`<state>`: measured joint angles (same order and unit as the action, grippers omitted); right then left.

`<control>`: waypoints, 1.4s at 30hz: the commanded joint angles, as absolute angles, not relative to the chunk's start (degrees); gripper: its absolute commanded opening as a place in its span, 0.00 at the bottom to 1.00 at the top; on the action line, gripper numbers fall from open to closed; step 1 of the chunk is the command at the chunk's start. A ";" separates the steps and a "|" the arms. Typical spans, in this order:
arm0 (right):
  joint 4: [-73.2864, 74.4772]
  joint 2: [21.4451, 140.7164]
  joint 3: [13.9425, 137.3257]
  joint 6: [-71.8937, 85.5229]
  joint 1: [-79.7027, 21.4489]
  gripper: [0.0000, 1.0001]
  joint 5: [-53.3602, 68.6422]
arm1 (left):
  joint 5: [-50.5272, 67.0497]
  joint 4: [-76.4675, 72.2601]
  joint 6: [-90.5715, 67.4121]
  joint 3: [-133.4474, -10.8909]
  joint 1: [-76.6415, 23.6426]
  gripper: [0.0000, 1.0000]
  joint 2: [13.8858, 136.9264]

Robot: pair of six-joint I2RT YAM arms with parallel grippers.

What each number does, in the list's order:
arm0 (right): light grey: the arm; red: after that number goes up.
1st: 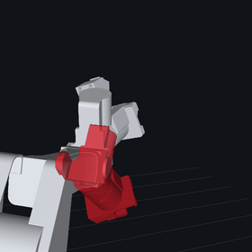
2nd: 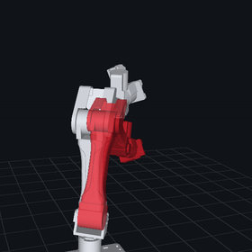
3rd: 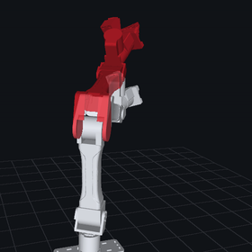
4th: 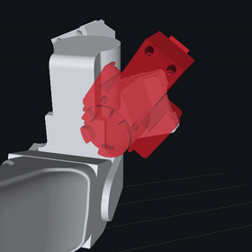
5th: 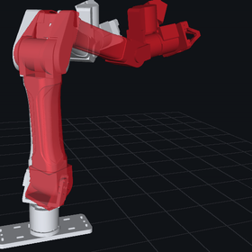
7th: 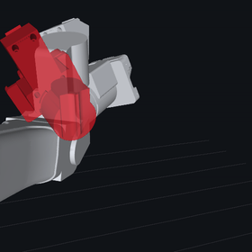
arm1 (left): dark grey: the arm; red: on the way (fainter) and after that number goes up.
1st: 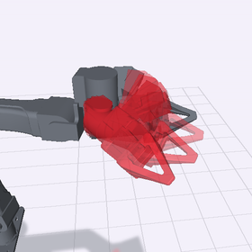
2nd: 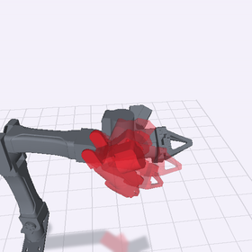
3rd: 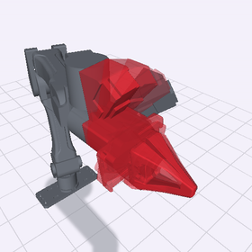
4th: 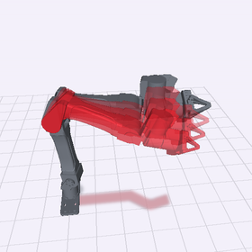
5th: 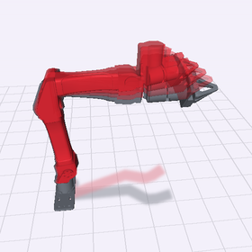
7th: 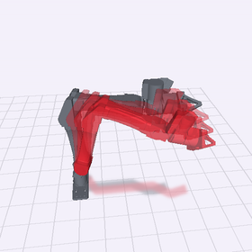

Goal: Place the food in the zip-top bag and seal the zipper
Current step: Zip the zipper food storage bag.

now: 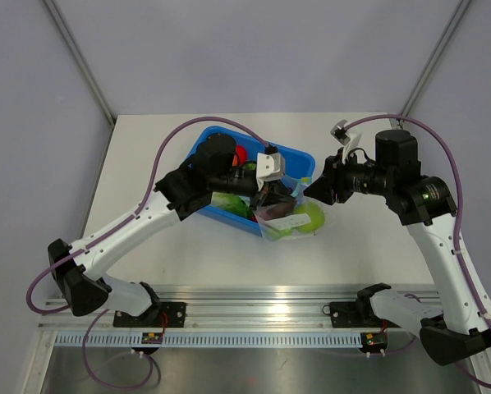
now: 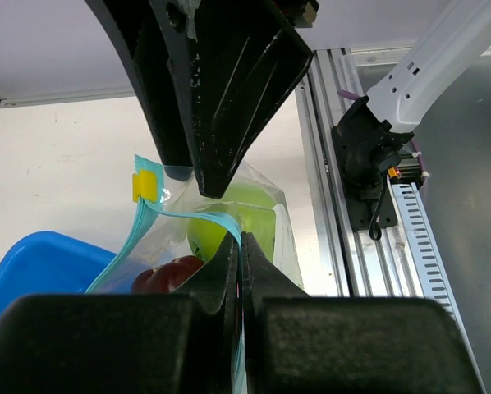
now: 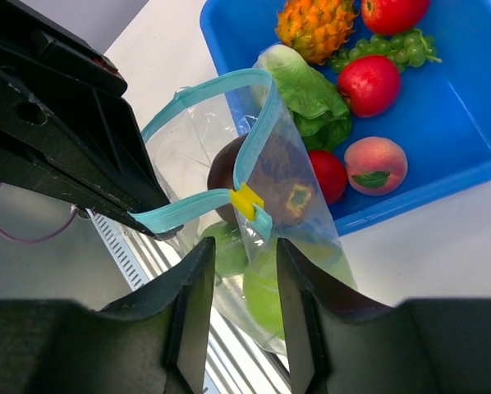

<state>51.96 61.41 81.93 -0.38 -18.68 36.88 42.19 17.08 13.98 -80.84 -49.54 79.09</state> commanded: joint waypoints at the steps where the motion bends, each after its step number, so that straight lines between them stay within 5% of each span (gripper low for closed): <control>1: 49.04 60.64 82.53 -0.44 -18.37 0.44 35.34 | 45.44 15.38 15.73 -81.74 -49.31 0.00 76.73; 11: 49.04 60.65 81.74 -0.35 -18.28 0.37 36.82 | 45.88 15.82 16.08 -81.65 -49.22 0.00 75.67; 14: 49.22 60.03 81.30 1.67 -18.37 0.26 38.93 | 45.88 15.21 15.56 -81.56 -49.22 0.00 75.76; 15: 49.04 59.77 80.78 1.93 -18.37 0.14 39.20 | 45.97 14.68 15.12 -81.56 -49.22 0.00 75.85; 21: 46.76 56.78 78.75 2.99 -18.46 0.00 38.59 | 47.46 14.68 14.33 -82.26 -49.22 0.00 76.29; 22: 46.58 56.17 78.66 3.08 -18.46 0.00 38.58 | 47.29 14.76 14.24 -82.35 -49.22 0.30 76.38; 25: 46.58 55.37 78.22 3.25 -18.28 0.00 37.71 | 45.97 17.48 15.81 -83.75 -48.87 0.74 76.38; 28: 46.76 54.41 78.05 3.34 -18.37 0.00 36.74 | 43.34 18.81 16.87 -83.94 -47.90 0.86 75.50; 33: 47.28 52.91 77.35 3.34 -18.37 0.00 37.09 | 44.11 14.51 15.04 -84.02 -47.29 0.87 75.14; 39: 47.99 51.59 76.90 3.25 -18.37 0.00 37.00 | 47.99 8.10 4.69 -87.62 -47.29 0.65 79.97; 42: 48.43 51.24 77.17 3.16 -18.37 0.00 37.09 | 48.78 3.79 0.80 -87.80 -47.46 0.65 82.52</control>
<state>49.58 52.10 76.71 2.87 -18.68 36.99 46.44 11.40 7.25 -85.91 -47.35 80.05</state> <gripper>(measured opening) 0.009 0.647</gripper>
